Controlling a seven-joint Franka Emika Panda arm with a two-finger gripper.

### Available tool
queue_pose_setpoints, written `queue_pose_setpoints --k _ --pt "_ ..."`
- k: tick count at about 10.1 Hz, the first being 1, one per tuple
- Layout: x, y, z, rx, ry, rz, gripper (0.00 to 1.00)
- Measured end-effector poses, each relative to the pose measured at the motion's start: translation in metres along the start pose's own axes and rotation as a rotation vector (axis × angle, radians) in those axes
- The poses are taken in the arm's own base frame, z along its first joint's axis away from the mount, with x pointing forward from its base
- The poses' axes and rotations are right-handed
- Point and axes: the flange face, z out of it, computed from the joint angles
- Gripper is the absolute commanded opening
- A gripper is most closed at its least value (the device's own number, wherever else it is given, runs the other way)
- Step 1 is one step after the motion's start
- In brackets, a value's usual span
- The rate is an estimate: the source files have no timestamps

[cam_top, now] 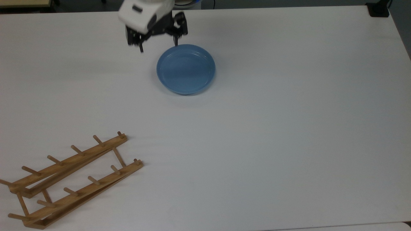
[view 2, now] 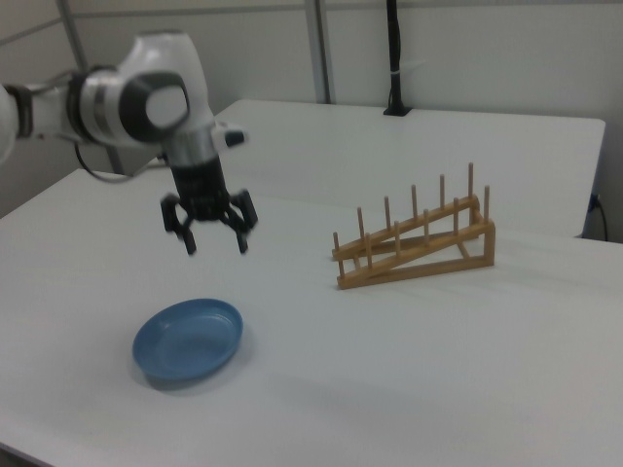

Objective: Place plate in plate rack

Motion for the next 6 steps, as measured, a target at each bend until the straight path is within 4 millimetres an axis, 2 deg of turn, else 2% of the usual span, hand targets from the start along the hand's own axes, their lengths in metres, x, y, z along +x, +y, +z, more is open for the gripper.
queue_pose_setpoints --k 1,3,4,5,6 --pt "0.0 0.005 0.046 0.004 -0.008 -0.04 0.88" --pt "0.007 0.015 0.127 -0.019 -0.071 -0.086 0.62" --pt "0.013 0.015 0.149 -0.018 -0.085 -0.097 0.45" --pt "0.016 0.013 0.162 -0.013 -0.096 -0.103 0.23" --pt "0.018 0.009 0.169 -0.01 -0.104 -0.11 0.07"
